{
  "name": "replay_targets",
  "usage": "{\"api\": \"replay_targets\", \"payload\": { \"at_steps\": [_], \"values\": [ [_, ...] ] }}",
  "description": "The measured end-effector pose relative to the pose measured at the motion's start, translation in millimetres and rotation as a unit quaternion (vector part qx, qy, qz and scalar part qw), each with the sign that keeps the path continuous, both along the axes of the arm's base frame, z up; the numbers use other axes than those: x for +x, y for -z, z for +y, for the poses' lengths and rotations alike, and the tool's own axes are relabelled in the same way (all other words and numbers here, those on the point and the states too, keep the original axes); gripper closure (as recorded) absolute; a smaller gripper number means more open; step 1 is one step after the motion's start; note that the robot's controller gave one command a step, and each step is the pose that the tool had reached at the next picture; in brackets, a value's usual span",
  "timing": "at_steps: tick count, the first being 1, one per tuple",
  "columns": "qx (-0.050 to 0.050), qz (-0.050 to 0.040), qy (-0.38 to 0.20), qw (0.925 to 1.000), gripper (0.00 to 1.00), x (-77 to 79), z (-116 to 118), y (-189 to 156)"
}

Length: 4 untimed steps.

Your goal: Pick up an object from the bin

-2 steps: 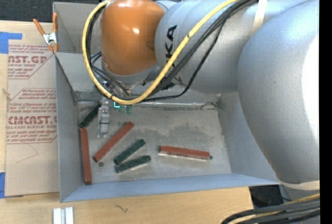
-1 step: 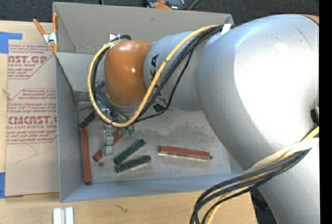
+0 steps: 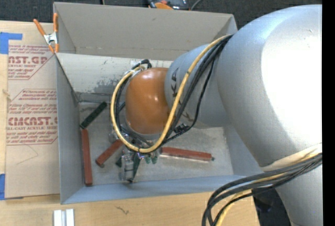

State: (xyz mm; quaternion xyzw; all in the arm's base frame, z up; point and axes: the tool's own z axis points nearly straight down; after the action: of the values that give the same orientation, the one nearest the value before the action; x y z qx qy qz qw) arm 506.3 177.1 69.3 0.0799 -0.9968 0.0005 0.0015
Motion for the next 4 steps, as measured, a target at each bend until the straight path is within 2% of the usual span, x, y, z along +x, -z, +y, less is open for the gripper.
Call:
{"api": "replay_targets", "payload": {
  "at_steps": [1,2,3,4],
  "values": [
    [0.001,-0.0014,0.000,1.0000,1.00,1.8,1.6,-0.2],
    [0.002,-0.0064,-0.010,0.9999,1.00,-9.7,7.3,-186.2],
    [0.001,-0.0025,-0.010,0.9999,0.00,-11.1,7.0,-181.7],
    [0.000,0.0016,0.046,0.9990,0.00,20.9,-51.0,-11.1]
  ]
}}
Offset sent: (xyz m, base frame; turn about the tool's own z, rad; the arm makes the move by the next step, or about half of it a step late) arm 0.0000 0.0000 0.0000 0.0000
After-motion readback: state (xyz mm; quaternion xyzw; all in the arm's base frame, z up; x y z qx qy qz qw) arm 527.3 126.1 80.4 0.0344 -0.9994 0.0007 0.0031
